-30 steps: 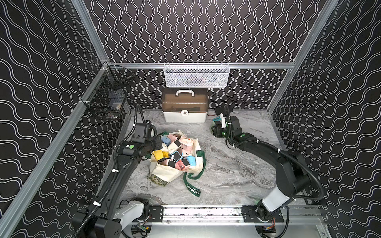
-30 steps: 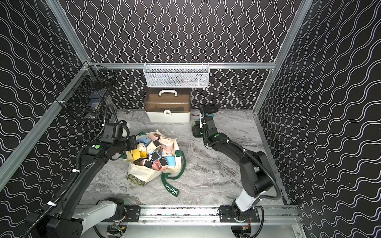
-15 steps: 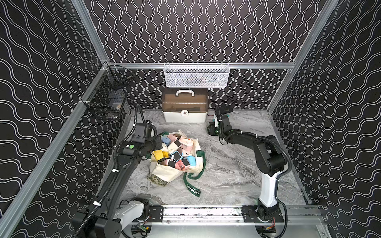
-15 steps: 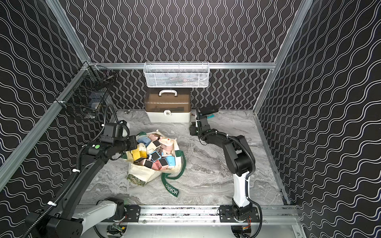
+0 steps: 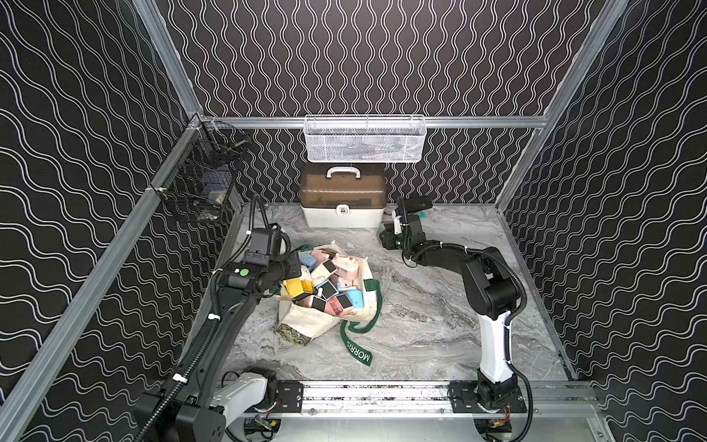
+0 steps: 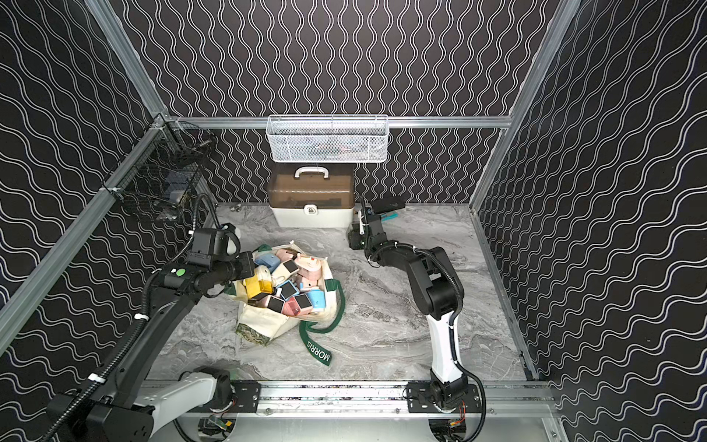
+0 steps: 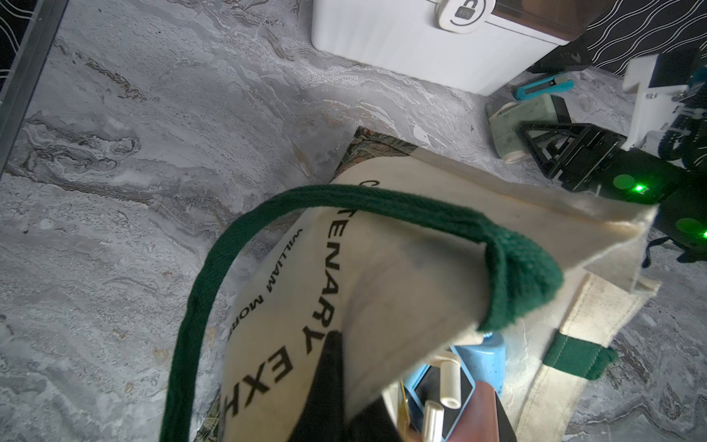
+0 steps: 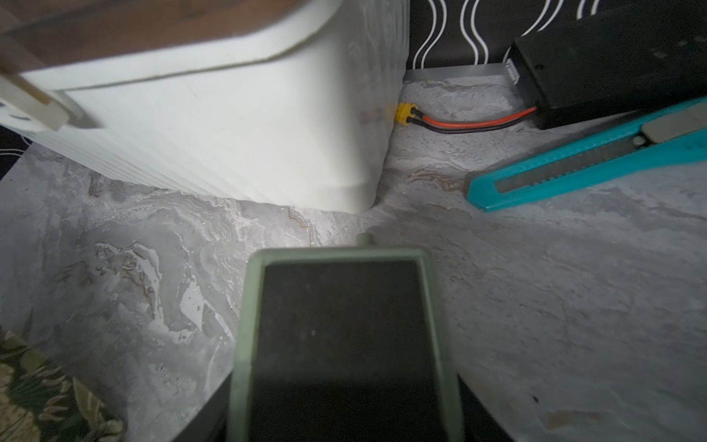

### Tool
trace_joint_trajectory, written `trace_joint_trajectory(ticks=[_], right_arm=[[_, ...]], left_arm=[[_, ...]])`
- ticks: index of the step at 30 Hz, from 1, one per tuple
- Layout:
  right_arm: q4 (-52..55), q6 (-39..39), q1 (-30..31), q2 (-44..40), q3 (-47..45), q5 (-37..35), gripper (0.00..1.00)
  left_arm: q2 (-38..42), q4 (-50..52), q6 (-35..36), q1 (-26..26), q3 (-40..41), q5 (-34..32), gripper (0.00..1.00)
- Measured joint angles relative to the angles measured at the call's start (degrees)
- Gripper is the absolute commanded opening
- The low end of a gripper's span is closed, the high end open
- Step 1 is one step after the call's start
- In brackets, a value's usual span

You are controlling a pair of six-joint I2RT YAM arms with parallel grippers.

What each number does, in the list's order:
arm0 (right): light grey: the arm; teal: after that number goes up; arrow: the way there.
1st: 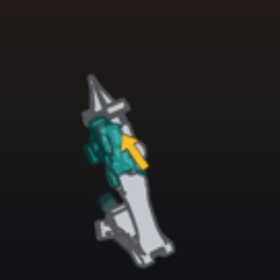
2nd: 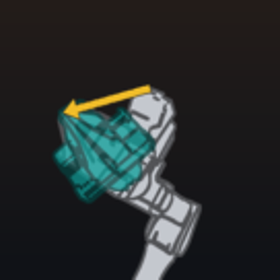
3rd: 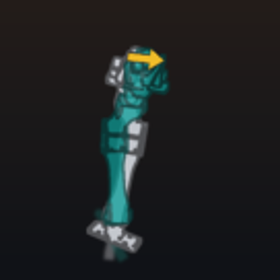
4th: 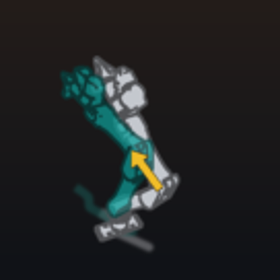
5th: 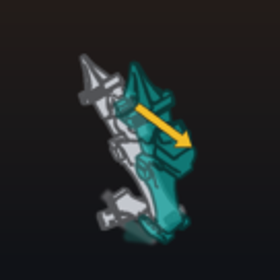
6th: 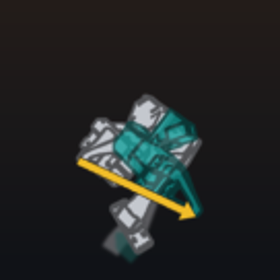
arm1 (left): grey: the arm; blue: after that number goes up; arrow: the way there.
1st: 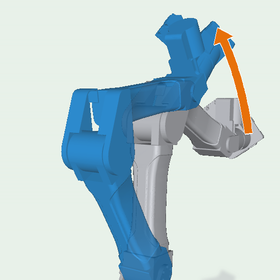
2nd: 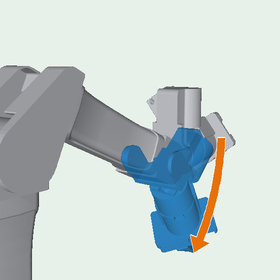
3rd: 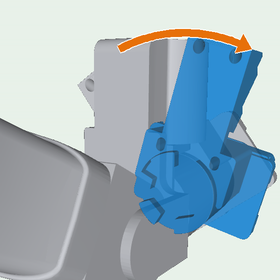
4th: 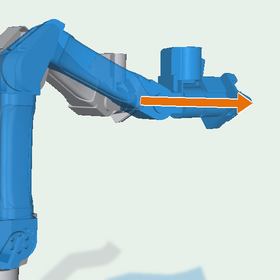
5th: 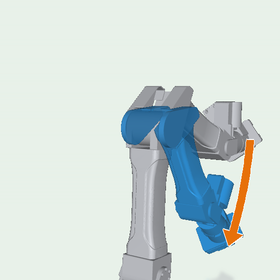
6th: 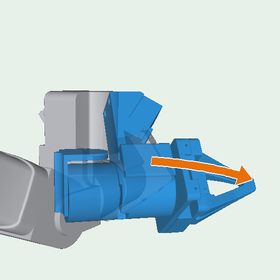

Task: Take out the pencil sharpeners from the tote bags
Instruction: Place the pencil sharpener at the center of the board.

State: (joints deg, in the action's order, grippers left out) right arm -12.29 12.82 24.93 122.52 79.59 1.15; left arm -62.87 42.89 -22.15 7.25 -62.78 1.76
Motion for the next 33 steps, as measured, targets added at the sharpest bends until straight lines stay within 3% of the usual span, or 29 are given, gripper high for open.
trace_joint_trajectory(ticks=[2, 12, 21, 33], right_arm=[[1.0, 0.0, 0.1, 0.3, 0.1, 0.2, 0.65], [3.6, -0.2, 0.5, 0.0, -0.3, 1.3, 0.80], [4.3, 0.9, 0.4, -5.1, -2.2, 2.4, 0.93], [6.4, 6.7, 0.5, -21.2, -8.1, 1.3, 0.90]], left_arm=[[0.0, 0.0, 0.0, 0.0, 0.0, 0.0, 0.00], [0.0, 0.0, 0.0, 0.0, 0.0, 0.0, 0.00], [0.0, 0.0, 0.0, 0.0, 0.0, 0.0, 0.00], [0.0, 0.0, 0.0, 0.0, 0.0, 0.0, 0.00]])
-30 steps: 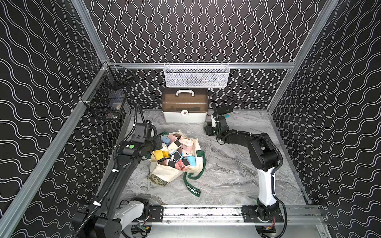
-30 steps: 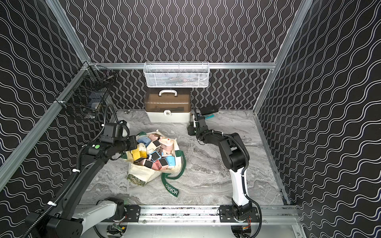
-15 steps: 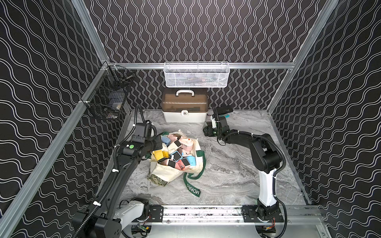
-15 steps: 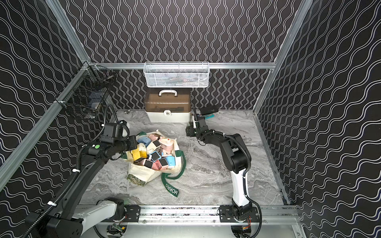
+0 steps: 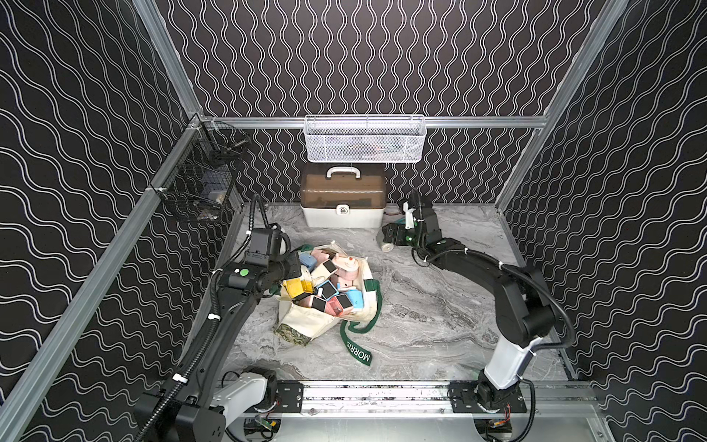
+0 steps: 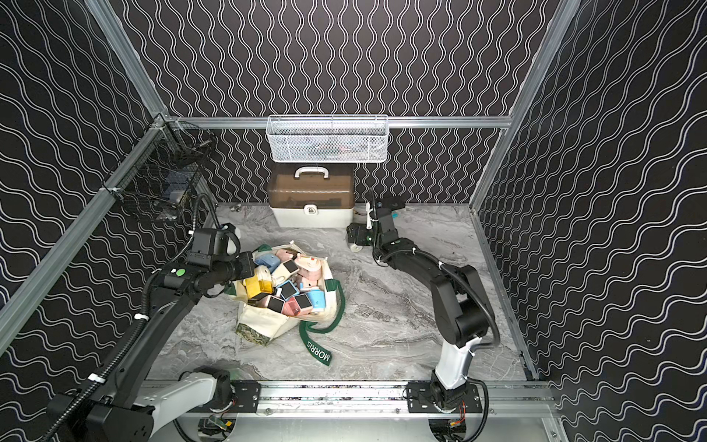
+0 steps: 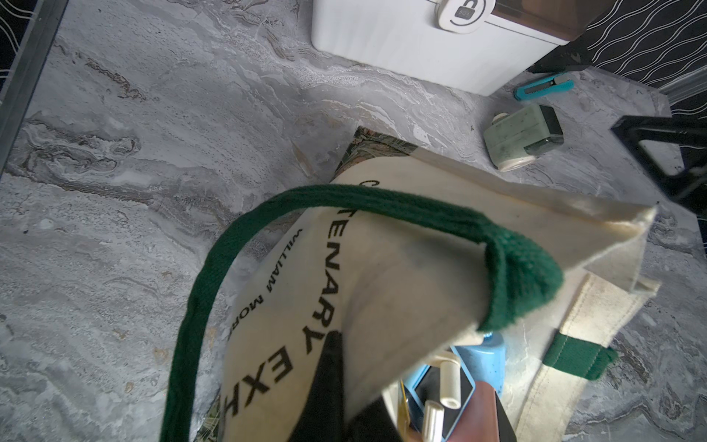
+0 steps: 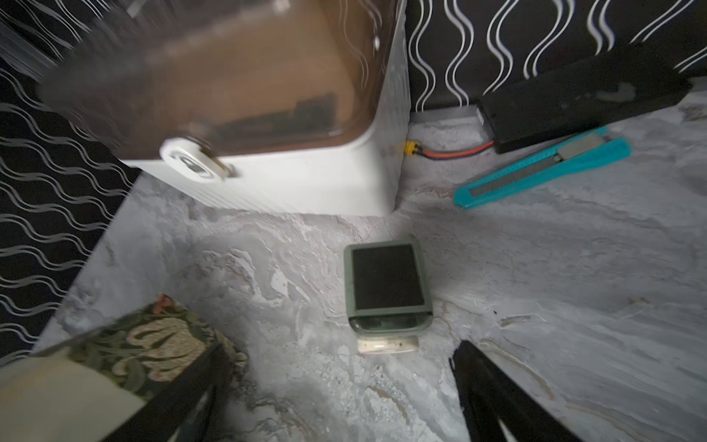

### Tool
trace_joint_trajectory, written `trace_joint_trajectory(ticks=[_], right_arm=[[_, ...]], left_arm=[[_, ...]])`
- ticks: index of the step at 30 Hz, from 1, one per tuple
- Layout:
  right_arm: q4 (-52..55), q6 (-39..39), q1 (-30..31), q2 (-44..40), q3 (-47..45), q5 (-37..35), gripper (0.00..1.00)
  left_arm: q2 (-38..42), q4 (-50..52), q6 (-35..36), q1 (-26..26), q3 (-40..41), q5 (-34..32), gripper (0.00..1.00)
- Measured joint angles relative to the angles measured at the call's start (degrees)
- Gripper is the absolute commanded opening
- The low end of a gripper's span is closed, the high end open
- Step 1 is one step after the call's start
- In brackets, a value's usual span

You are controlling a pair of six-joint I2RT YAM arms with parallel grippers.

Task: Take out the pencil sharpeners from the tote bags
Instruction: Place the pencil sharpener at the center of the board, then pick up the pencil sharpener from the canvas bag.

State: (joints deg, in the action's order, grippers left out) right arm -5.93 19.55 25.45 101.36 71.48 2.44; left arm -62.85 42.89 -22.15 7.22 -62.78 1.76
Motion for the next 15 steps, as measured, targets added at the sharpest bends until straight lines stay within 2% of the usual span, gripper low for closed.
trace_joint_trajectory(ticks=[3, 8, 15], right_arm=[[1.3, 1.2, 2.5, -6.0, -1.3, -0.3, 0.88], [3.9, 0.0, 12.9, -15.2, -2.7, -1.2, 0.84], [5.8, -4.0, 24.4, -19.1, -4.3, -0.1, 0.79]], left_arm=[[0.0, 0.0, 0.0, 0.0, 0.0, 0.0, 0.00], [0.0, 0.0, 0.0, 0.0, 0.0, 0.0, 0.00], [0.1, 0.0, 0.0, 0.0, 0.0, 0.0, 0.00]])
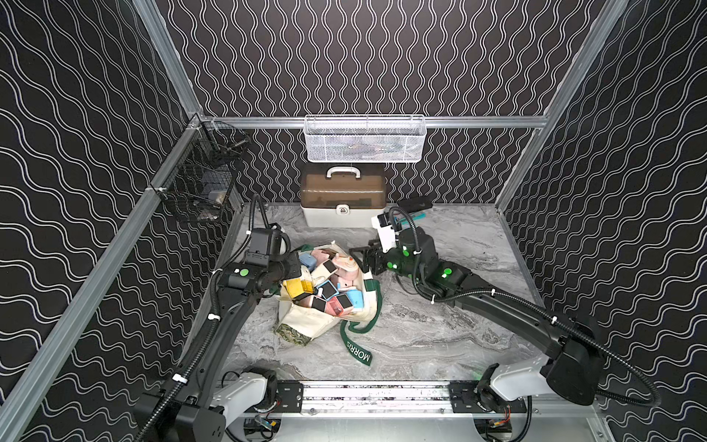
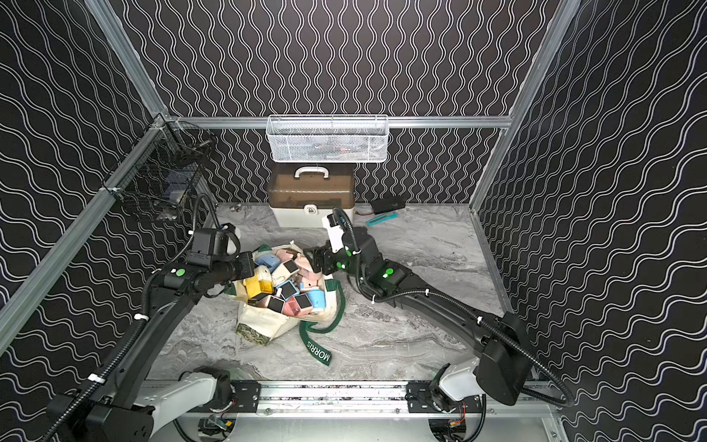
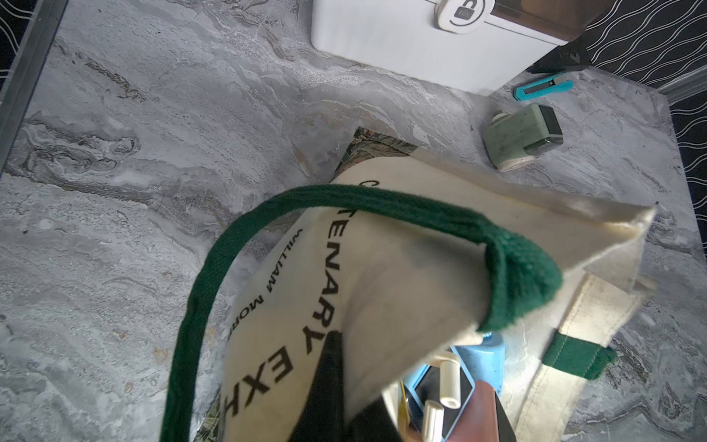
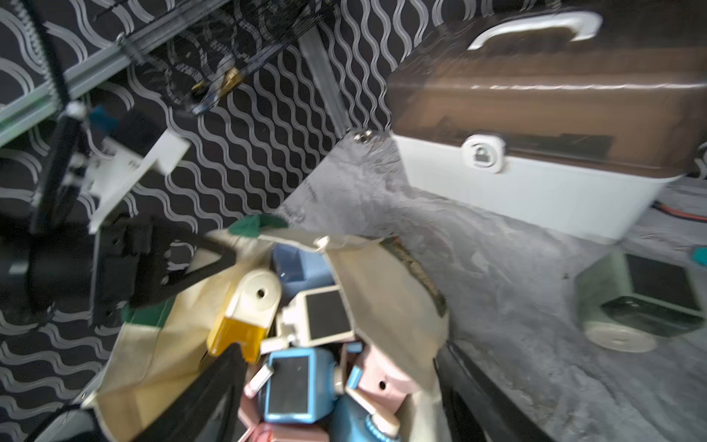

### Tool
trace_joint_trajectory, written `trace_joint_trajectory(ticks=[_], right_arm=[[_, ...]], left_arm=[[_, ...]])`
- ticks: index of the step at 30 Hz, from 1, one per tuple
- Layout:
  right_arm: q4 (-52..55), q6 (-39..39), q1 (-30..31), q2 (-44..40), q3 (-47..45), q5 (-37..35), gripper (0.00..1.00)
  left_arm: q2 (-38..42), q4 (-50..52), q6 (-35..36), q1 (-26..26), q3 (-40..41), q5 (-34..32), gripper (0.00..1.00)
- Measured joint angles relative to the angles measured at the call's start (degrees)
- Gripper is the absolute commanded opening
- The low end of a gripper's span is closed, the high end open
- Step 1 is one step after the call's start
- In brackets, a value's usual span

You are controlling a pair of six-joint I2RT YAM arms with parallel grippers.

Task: Take out the pencil sharpeners from the tote bags
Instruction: Pick up the pencil sharpener from the canvas bag.

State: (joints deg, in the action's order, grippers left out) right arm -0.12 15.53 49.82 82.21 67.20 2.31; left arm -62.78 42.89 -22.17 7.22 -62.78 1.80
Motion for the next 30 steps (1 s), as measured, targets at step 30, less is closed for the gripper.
trace_joint_trajectory(ticks=[30], right_arm=[[7.9, 27.1, 4.2, 26.2, 17.0, 0.3, 0.91]], left_arm=[[0.1, 0.1, 0.0, 0.0, 0.0, 0.6, 0.00]])
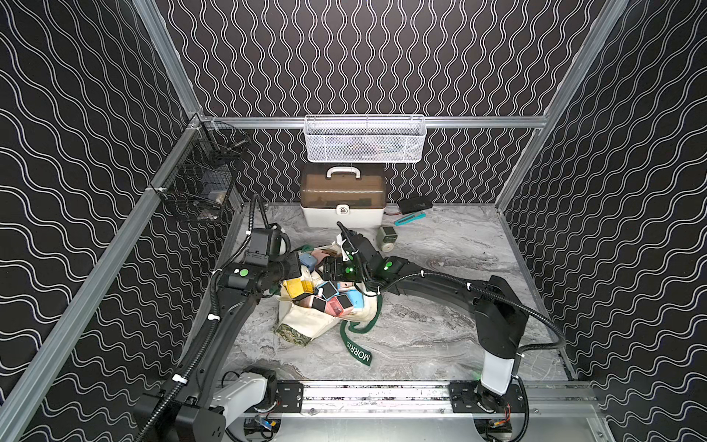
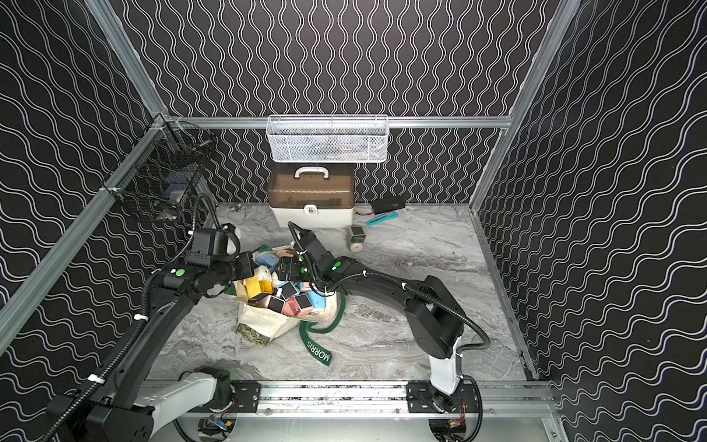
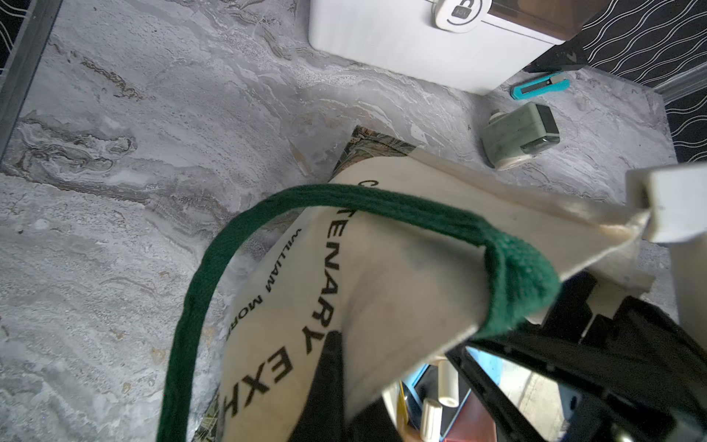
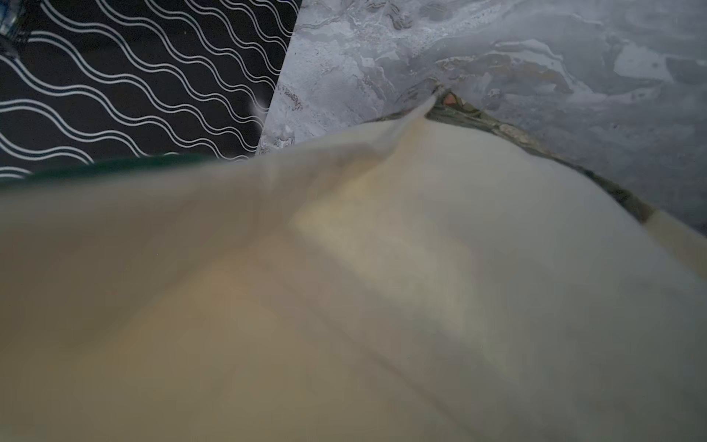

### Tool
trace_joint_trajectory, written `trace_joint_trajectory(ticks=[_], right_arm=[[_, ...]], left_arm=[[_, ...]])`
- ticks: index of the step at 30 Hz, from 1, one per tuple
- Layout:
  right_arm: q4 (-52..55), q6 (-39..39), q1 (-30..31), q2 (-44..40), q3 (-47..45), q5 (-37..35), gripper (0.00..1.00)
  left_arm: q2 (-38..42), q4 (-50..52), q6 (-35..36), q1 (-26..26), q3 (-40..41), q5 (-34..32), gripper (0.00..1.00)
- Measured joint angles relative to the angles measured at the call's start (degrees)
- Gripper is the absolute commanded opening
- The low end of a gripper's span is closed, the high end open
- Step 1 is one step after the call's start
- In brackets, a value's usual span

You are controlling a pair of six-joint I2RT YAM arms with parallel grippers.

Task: Take out the pencil sharpeners from the tote bags
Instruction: Pick up the pencil sharpener from the canvas bag.

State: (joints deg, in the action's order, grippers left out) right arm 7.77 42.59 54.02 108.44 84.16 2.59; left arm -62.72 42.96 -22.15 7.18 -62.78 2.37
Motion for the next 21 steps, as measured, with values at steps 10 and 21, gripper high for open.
trace_joint_trajectory(ticks=[10, 21], right_arm=[[3.8, 6.4, 0.2, 4.5, 6.5, -3.4, 0.88], [3.4, -2.2, -0.1, 6.2, 6.4, 0.9, 0.75]], left_arm=[[0.0, 0.1, 0.0, 0.0, 0.0, 0.4, 0.00], [0.0, 0.1, 0.0, 0.0, 0.0, 0.4, 0.00]])
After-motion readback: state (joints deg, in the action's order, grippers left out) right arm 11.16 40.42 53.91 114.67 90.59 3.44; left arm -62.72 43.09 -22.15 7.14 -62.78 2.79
